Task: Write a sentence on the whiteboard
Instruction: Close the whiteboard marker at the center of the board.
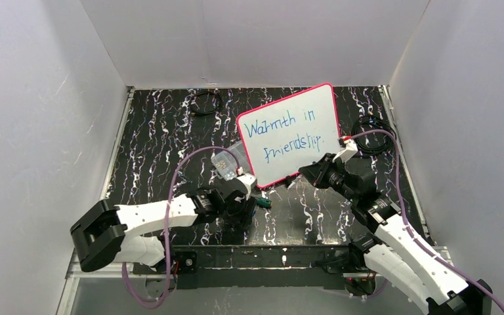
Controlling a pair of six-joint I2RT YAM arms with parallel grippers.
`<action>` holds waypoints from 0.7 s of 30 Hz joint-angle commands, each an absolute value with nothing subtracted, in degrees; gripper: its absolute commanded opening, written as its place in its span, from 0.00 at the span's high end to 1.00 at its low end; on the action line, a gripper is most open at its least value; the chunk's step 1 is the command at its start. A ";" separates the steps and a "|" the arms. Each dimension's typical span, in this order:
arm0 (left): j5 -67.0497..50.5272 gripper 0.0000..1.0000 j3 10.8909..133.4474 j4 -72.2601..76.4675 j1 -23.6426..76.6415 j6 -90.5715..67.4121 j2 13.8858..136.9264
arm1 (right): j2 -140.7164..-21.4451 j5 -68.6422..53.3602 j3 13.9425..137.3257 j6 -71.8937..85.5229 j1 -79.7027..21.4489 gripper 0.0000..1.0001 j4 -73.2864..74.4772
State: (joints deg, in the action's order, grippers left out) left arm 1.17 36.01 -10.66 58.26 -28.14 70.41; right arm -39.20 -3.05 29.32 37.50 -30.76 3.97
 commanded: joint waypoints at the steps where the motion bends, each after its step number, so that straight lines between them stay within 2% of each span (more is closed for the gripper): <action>1: 9.41 0.48 39.63 -13.85 60.77 -27.04 74.17 | -37.53 2.71 29.45 37.20 -30.67 0.99 6.32; 11: 10.42 0.46 43.60 -13.33 63.48 -23.03 80.77 | -38.65 1.87 28.63 36.75 -30.67 0.99 5.65; 21: 13.14 0.67 46.69 -16.71 65.90 -19.78 87.18 | -40.43 0.40 28.92 36.55 -30.67 0.99 5.47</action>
State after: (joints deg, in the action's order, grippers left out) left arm 10.02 44.25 -13.58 64.88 -21.52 85.82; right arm -40.80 0.82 29.02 37.26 -30.76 7.16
